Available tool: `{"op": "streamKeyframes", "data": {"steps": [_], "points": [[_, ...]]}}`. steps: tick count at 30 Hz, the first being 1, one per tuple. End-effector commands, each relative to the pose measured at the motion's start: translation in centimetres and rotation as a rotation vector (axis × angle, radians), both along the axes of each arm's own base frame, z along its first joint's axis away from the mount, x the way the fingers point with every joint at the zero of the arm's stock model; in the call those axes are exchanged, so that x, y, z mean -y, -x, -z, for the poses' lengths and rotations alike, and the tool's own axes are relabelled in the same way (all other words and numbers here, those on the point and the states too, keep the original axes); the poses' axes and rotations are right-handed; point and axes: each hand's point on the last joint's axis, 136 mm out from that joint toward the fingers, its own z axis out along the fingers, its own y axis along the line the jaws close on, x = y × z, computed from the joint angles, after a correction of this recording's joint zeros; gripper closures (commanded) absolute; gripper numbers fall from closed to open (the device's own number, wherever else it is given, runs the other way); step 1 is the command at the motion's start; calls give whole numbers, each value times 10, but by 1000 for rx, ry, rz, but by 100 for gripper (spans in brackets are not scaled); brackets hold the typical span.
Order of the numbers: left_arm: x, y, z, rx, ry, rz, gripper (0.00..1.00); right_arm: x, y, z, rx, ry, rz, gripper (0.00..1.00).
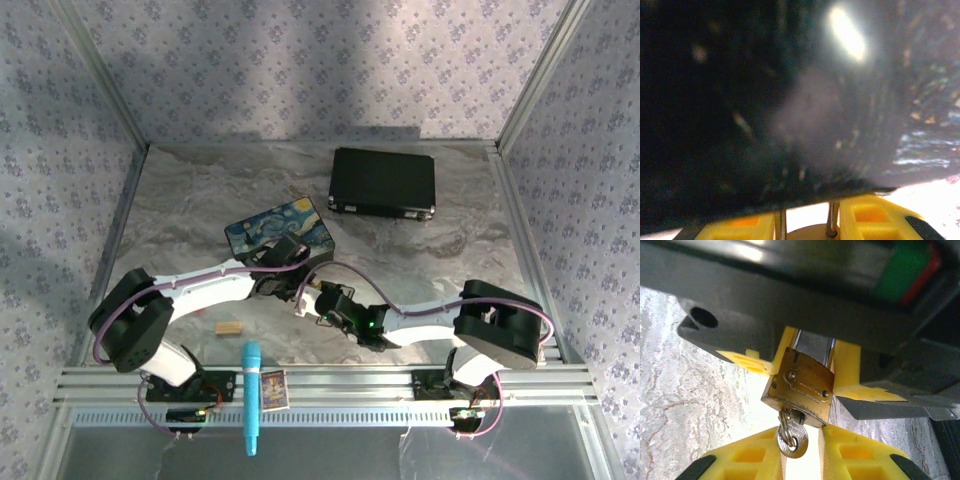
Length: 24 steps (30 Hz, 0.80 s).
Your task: Unlock the padlock with the key
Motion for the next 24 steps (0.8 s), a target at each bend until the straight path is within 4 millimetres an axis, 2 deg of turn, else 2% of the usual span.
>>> {"op": "streamKeyframes", "data": {"steps": [1, 5, 9, 14, 21, 24], "points": [[4, 21, 19, -140, 19, 12, 97, -18, 7, -3, -23, -75, -41, 76], [3, 21, 19, -141, 18, 10, 97, -24, 9, -6, -32, -104, -53, 77], [6, 23, 19, -142, 25, 17, 97, -27, 8, -5, -49, -124, -56, 86], [8, 25, 19, -143, 34, 19, 97, -29, 8, -13, -108, -248, -35, 93], [8, 27, 19, -143, 40, 24, 97, -21, 4, -10, -235, -377, -5, 96], [9, 27, 18, -138, 48, 26, 97, -15, 2, -8, -356, -504, 37, 97]]}}
